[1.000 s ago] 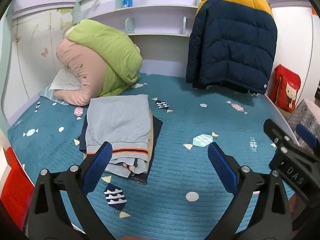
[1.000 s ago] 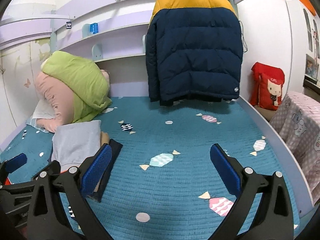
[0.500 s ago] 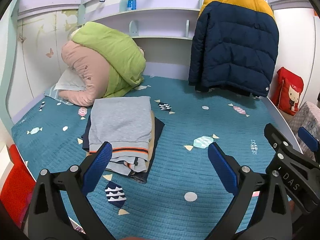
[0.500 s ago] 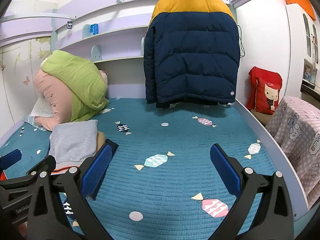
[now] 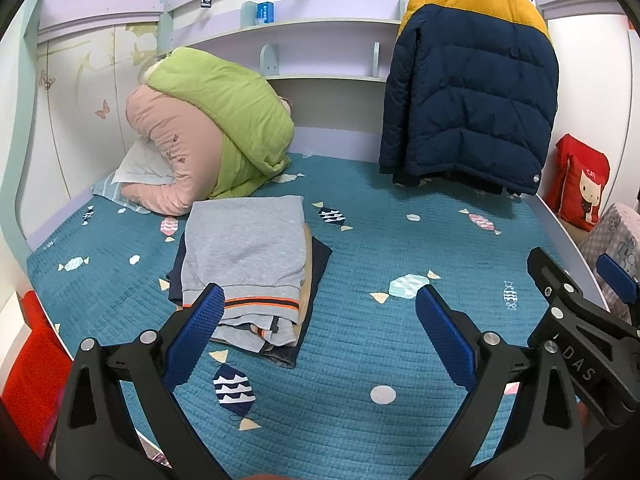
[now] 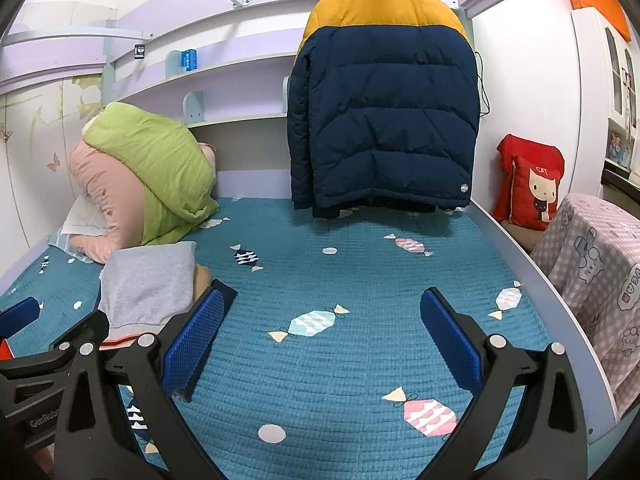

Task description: Fold large clothes

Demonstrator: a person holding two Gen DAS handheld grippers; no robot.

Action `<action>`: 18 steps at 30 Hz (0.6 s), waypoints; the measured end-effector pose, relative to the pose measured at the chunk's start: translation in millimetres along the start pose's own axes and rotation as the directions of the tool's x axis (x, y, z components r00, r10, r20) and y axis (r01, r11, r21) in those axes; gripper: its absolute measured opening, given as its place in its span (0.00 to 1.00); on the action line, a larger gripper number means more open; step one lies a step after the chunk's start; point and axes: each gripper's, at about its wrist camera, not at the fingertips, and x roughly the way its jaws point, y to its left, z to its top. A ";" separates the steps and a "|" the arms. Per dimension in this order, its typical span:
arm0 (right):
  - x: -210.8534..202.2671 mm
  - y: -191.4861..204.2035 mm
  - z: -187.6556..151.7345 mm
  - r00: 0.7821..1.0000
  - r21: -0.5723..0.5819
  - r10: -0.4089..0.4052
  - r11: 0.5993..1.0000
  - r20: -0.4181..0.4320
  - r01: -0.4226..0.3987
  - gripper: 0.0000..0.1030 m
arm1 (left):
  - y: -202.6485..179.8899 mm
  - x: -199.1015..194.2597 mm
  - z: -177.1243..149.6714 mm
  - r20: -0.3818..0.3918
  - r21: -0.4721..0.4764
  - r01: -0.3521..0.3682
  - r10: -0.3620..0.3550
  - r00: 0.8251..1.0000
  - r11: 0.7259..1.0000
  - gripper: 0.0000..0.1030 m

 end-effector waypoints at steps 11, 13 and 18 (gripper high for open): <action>-1.3 -0.8 -0.5 1.000 0.009 -0.013 1.000 -0.020 0.013 0.93 | 2.0 -2.7 -0.1 -0.009 0.000 0.005 -0.005 1.000 1.000 0.94; -1.4 -0.9 -0.6 1.000 0.008 -0.014 1.000 -0.021 0.014 0.93 | 1.5 -0.8 0.6 -0.011 0.004 0.007 -0.007 1.000 1.000 0.94; -1.6 -0.8 -1.2 1.000 0.010 -0.016 1.000 -0.024 0.016 0.93 | 2.1 0.8 -0.6 -0.020 0.008 0.013 -0.013 1.000 1.000 0.94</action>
